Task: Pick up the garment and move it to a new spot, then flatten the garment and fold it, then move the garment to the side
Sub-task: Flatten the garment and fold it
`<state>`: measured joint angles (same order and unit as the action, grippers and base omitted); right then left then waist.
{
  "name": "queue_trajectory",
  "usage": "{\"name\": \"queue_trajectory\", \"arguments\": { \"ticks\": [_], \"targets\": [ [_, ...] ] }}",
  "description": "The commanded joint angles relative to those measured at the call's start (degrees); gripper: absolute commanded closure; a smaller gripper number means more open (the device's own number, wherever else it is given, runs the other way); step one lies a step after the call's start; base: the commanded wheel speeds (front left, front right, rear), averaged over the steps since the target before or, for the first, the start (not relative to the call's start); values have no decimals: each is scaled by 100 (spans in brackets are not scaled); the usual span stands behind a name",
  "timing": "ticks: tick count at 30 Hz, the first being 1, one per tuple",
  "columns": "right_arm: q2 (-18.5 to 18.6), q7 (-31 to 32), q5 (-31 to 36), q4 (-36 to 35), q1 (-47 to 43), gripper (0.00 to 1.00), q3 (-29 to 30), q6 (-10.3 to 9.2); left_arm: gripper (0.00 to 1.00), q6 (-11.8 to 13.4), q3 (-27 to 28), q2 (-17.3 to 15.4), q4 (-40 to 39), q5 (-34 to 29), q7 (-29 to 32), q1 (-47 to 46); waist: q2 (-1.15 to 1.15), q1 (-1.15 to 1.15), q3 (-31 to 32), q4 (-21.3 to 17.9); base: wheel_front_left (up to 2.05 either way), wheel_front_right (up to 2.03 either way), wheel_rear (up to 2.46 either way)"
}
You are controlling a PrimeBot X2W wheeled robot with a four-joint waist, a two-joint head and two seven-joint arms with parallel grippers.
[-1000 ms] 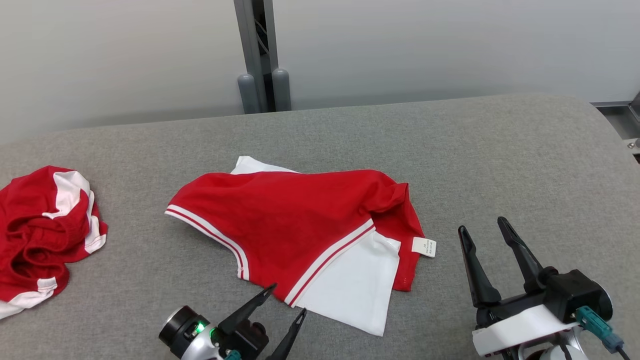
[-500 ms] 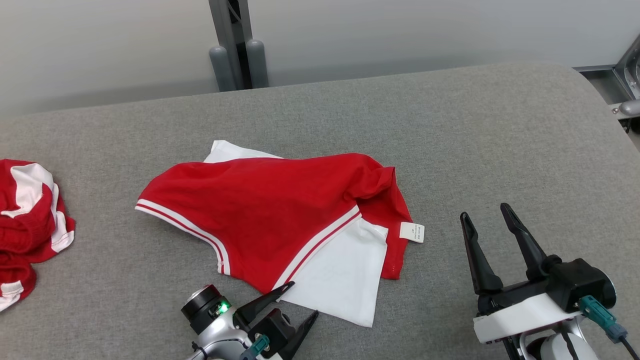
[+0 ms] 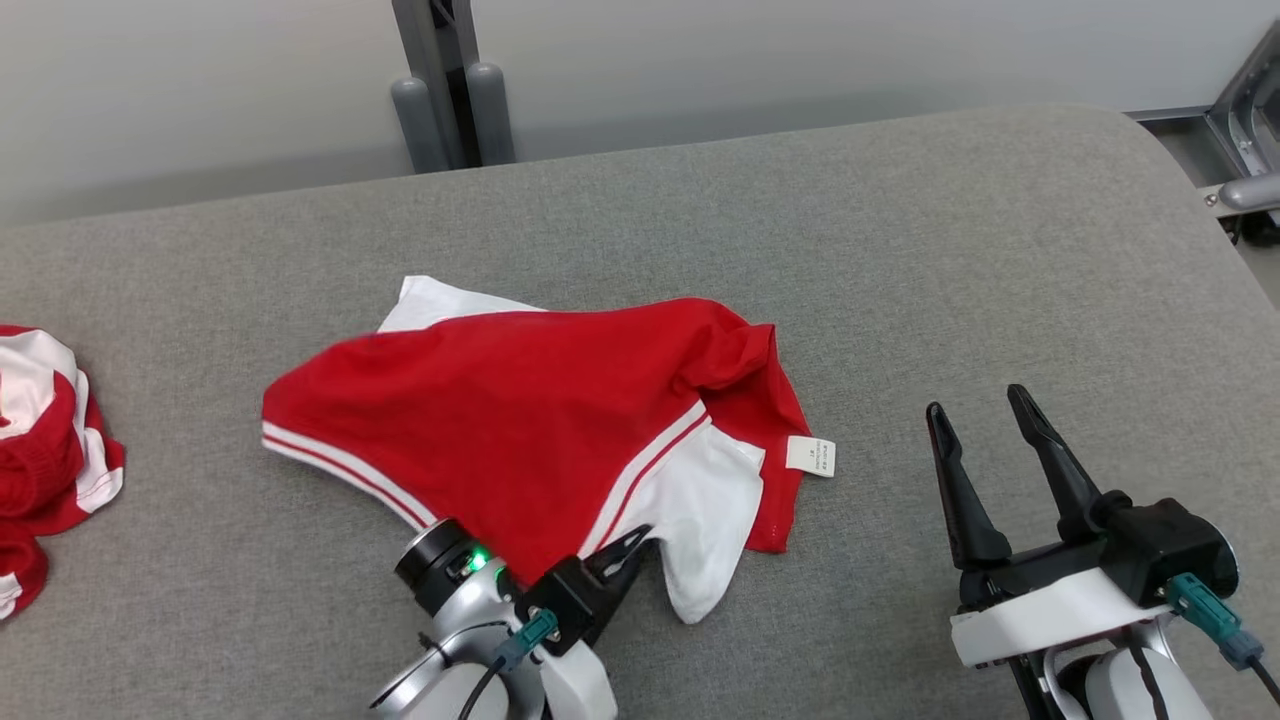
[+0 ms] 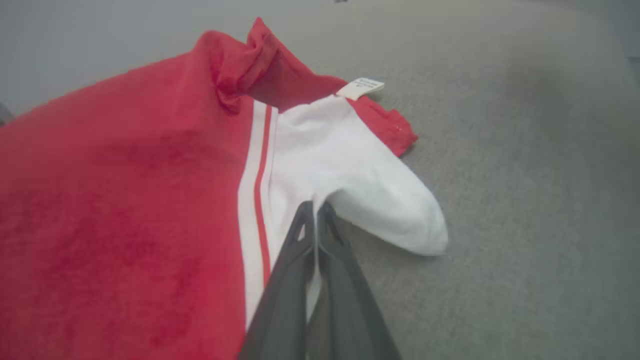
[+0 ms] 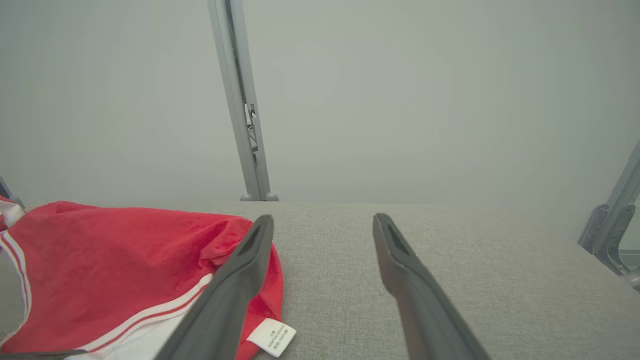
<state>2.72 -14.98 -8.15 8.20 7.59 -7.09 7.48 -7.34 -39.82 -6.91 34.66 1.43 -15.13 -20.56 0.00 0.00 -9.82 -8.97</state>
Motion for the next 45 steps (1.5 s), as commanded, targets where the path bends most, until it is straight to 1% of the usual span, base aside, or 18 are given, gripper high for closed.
{"name": "queue_trajectory", "arguments": {
  "ticks": [1,5,11,15,19,20,21,25,27,30,31,32,34,35,38,42,44,45],
  "targets": [
    [33,-30,-34,7,-33,0,28,3,100,-12,39,27,-145,100,-2,-48,0,0,63,-13,0,0,0],
    [33,-30,-82,37,-138,0,69,3,100,-9,10,72,-850,478,-2,-61,0,0,286,-30,0,0,0],
    [33,-30,-145,71,-295,0,97,3,100,-11,-9,110,-1722,1257,26,-326,0,0,647,-58,0,0,0],
    [33,-31,-155,98,-375,0,117,3,100,-12,54,155,-2428,1845,392,-695,0,0,821,-68,0,0,0],
    [33,-30,-200,112,-443,0,143,3,100,-12,227,225,-2992,2459,980,-1208,0,0,928,-94,0,0,0],
    [34,-31,-207,110,-445,0,155,3,100,24,347,290,-3162,2727,1274,-1519,0,0,957,-131,0,0,0],
    [33,-30,-218,106,-450,0,160,3,100,63,411,308,-3240,2805,1395,-1714,0,0,973,-158,0,0,0],
    [33,-30,-244,120,-484,0,212,3,100,439,727,354,-3392,3110,1699,-2455,0,0,1005,-256,0,0,0],
    [32,-30,-248,113,-491,0,224,3,100,671,907,367,-3250,3165,1774,-2759,0,0,998,-287,0,0,0],
    [33,-30,-275,97,-492,0,199,3,100,949,1174,301,-2722,3215,1932,-2975,0,0,971,-344,0,0,0],
    [33,-30,-285,90,-489,0,191,3,100,1006,1250,223,-2486,3208,1995,-3002,0,0,960,-358,0,0,0],
    [33,-30,-285,90,-489,0,191,3,100,1006,1250,223,-2486,3208,1995,-3002,0,0,960,-358,0,0,0],
    [33,-31,-298,72,-488,0,192,3,100,1098,1399,139,-2028,3312,2044,-2874,0,0,931,-379,0,0,0],
    [34,-31,-302,62,-490,0,198,3,100,1105,1427,68,-1782,3337,2089,-2778,0,0,910,-384,0,0,0],
    [32,-31,-280,29,-473,0,216,3,100,1003,1511,-150,-1168,3409,2016,-2550,0,0,802,-381,0,0,0],
    [33,-30,-247,-21,-388,0,220,3,100,761,1568,-478,-381,3375,1683,-2309,0,0,617,-353,0,0,0],
    [32,-31,-228,-26,-338,0,204,3,100,641,1573,-577,-3,3350,1522,-2273,0,0,513,-336,0,0,0],
    [34,-31,-222,-26,-322,0,198,3,100,624,1562,-654,178,3284,1418,-2297,0,0,464,-330,0,0,0]
  ]
}}
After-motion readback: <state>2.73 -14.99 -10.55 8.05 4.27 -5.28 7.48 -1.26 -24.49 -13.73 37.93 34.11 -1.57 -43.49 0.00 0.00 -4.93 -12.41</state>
